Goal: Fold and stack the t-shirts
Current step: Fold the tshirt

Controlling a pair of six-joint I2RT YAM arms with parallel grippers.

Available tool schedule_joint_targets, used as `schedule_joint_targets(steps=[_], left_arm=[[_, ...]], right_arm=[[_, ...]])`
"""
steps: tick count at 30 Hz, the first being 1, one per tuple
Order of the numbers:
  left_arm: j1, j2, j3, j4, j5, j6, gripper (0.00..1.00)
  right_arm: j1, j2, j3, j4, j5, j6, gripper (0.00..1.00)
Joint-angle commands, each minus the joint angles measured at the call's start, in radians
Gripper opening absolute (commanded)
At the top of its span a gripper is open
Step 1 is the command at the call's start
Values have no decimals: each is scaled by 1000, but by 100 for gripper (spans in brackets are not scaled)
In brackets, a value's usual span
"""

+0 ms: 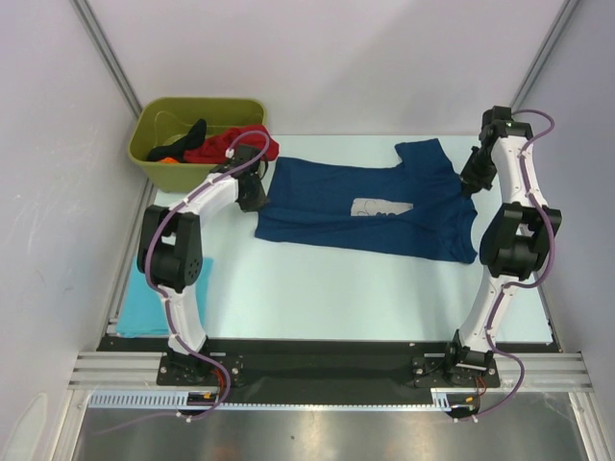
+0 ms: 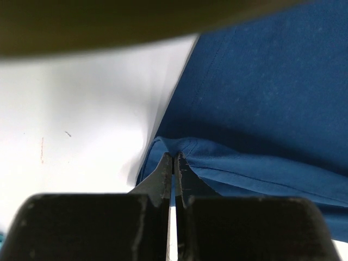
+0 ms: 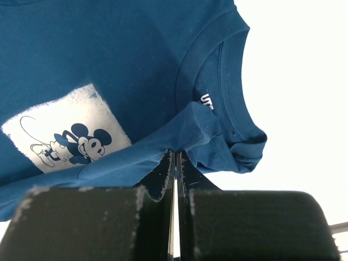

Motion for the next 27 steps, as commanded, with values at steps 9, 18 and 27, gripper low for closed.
schedule_joint_targets(steps=[9,18,27], left_arm=[[8,19,49,16,-4,33,31],[-8,-189,-159,5,-30,70,90],[-22,-513,-462,83,110,110,86]], right_arm=[[6,18,-13,13,10,9,0],[-28,228,181,68,-34,37,17],[-37,38,-29,106,30,6,45]])
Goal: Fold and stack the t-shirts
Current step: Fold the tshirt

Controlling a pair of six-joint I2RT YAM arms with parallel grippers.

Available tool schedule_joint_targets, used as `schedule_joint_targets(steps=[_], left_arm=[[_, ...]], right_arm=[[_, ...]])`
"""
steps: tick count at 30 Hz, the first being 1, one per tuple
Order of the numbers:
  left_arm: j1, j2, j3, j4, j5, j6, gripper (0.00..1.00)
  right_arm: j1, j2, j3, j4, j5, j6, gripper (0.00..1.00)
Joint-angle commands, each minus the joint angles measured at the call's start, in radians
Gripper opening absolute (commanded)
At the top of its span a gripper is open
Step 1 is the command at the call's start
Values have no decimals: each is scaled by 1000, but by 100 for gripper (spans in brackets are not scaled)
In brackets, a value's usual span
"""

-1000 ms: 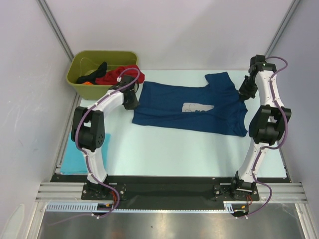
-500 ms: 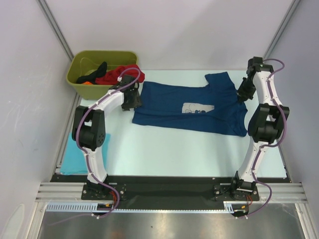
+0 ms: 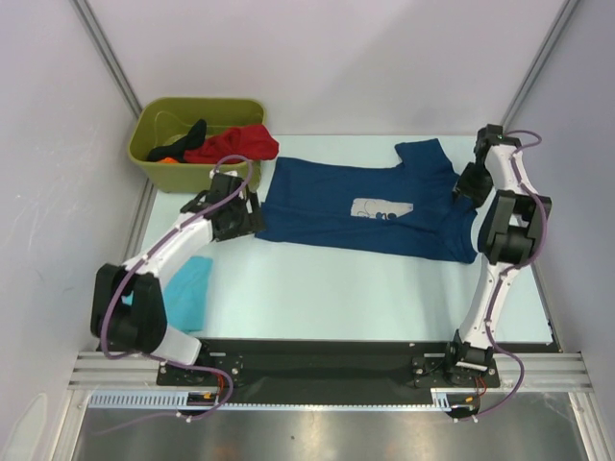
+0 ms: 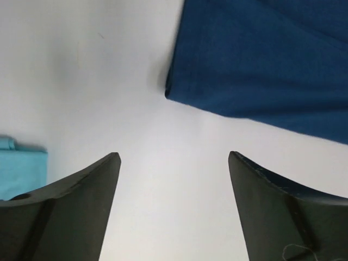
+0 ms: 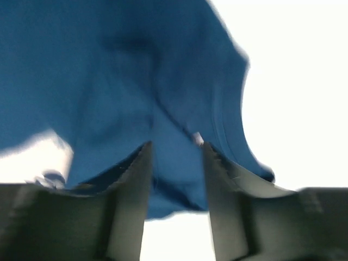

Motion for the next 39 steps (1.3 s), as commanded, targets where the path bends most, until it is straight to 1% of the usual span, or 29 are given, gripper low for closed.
schedule_joint_targets(steps=[1,2,3,4,5,7,8,9,12,13,16,17,19,22,24,27,30,33,34,35,36,38,39], left_arm=[[-6,-89,-80,67,90,27,84],[-4,-101,-98,85,92,4,82],[-4,-112,-127,97,135,-5,80],[-4,-112,-138,111,152,-13,80],[-4,-110,-149,139,173,-39,79],[2,-81,-177,165,213,-71,79],[5,-71,-184,194,228,-97,79],[7,-55,-195,206,241,-108,79],[17,-20,-215,249,249,-142,81],[25,-15,-223,260,250,-149,82],[71,25,-243,310,279,-186,82],[92,49,-244,321,291,-203,82],[106,74,-244,343,298,-212,82],[125,118,-226,378,304,-237,80],[133,143,-210,393,305,-254,79],[134,167,-191,407,299,-271,79],[143,222,-168,413,307,-294,78],[148,267,-148,398,311,-297,74],[148,270,-144,395,304,-292,73],[148,275,-141,386,292,-283,71],[149,276,-135,383,288,-278,64],[151,288,-129,367,284,-266,57],[149,295,-121,366,287,-263,55]], right_arm=[[-4,-262,-256,70,4,-14,49],[-19,-375,-336,95,-26,-8,57],[-30,-420,-399,131,-45,-2,59],[-39,-471,-530,150,-85,3,60],[-62,-541,-586,167,-137,7,62],[-78,-603,-691,194,-166,9,64],[-84,-627,-779,205,-186,4,64],[-90,-675,-827,231,-189,0,64],[-101,-747,-939,263,-182,-9,63],[-107,-758,-957,273,-185,-14,63],[-148,-751,-983,280,-211,-45,57],[-156,-743,-986,282,-223,-51,52],[-168,-729,-995,300,-238,-60,51],[-168,-714,-1010,326,-263,-65,53],[-168,-700,-1023,340,-291,-60,58],[-168,-698,-1050,366,-298,-57,63],[-168,-694,-1064,379,-286,-69,65],[-168,-668,-1050,383,-251,-80,64],[-168,-657,-1044,388,-243,-80,63],[-168,-648,-1037,391,-232,-79,60],[-168,-628,-1023,400,-228,-77,59],[-168,-609,-1003,405,-212,-77,57],[-168,-596,-984,400,-208,-77,57]])
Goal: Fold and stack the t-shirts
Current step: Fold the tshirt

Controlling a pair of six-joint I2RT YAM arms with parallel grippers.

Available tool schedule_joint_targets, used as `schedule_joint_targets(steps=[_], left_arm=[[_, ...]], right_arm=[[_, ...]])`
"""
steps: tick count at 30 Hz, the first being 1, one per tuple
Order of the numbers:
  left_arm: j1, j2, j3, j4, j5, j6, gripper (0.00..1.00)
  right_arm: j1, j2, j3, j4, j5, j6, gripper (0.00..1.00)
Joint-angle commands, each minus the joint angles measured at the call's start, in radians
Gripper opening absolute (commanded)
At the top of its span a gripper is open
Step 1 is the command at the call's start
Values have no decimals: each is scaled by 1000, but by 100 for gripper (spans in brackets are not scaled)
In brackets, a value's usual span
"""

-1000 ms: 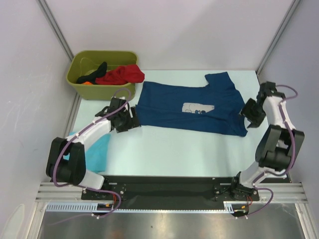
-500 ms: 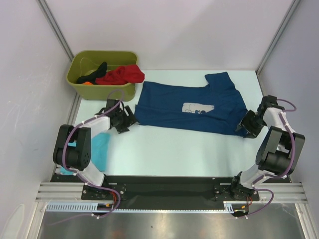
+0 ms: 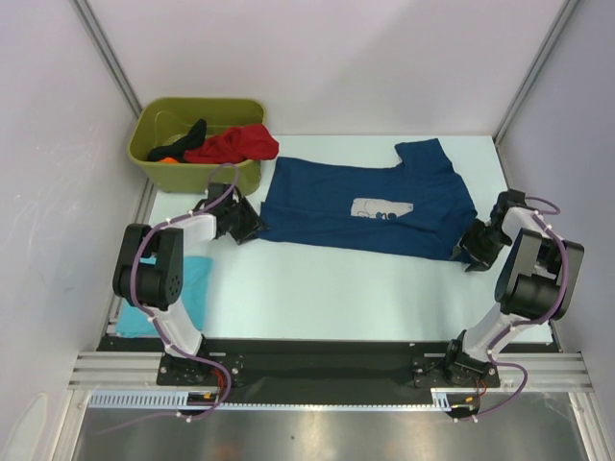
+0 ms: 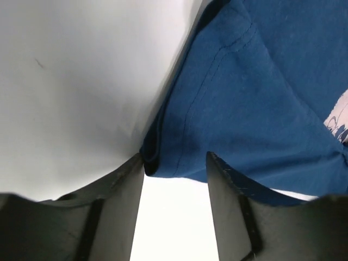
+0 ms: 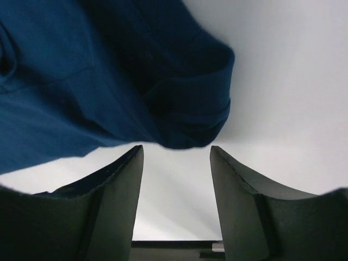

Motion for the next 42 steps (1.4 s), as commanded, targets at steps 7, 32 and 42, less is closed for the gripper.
schedule_joint_targets(steps=[7,32,42], left_arm=[[6,68,48,-98,-32,51,47],[11,16,8,-209,-72,110,0],[11,-220,-209,-258,-78,115,0]], right_arm=[[-1,55,98,27,66,-21,57],[-55,18,45,-122,164,-5,0],[-111,-71,-8,-281,218,53,2]])
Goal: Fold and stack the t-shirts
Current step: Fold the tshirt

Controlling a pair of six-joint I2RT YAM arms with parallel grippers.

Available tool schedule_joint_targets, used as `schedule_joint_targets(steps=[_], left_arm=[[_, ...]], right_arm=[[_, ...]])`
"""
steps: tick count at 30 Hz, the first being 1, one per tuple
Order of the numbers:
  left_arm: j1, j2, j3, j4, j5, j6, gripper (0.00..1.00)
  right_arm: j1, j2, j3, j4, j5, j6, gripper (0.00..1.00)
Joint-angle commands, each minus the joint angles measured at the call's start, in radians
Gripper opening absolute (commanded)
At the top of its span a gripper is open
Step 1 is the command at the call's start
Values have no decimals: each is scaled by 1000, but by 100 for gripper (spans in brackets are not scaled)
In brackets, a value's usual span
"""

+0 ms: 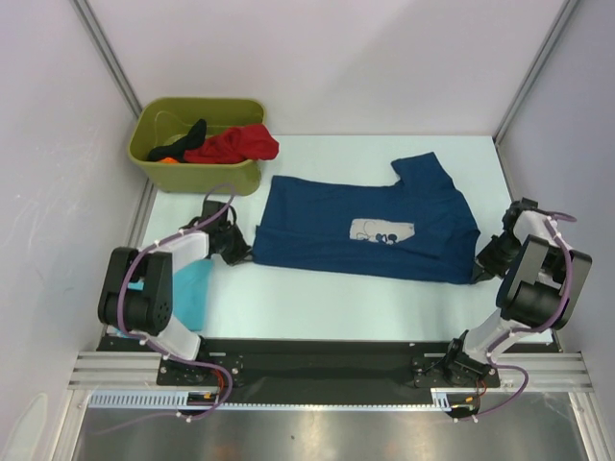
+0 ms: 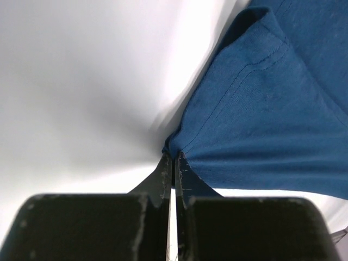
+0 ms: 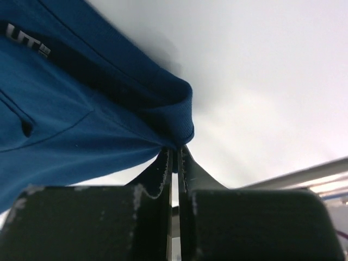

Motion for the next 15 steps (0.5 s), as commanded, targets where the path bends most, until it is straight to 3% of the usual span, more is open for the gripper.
schedule_joint_targets(steps=[1,5,6,7,9,10,11,13,15], left_arm=[[4,-98,-70,-116,-60,41,0],[3,-162,-135,-132,-52,41,2],[3,-171,-138,-133,-49,47,8],[3,-179,-138,-138,-52,47,23],[3,-202,-127,-165,-57,55,33],[3,-213,-124,-174,-55,56,43],[3,-228,-123,-191,-52,58,47],[1,-276,-119,-219,-55,79,55],[1,-317,-107,-266,-73,111,56]], right_arm=[[-35,-56,-36,-103,66,35,3],[-47,-84,-21,-170,98,94,11],[-56,-94,-17,-181,78,101,16],[-59,-104,-16,-193,73,106,19],[-71,-154,-18,-203,64,109,24],[-76,-170,-18,-219,66,108,26],[-79,-180,-18,-230,66,106,29],[-70,-225,-29,-244,24,103,45],[-52,-249,-24,-255,27,106,54]])
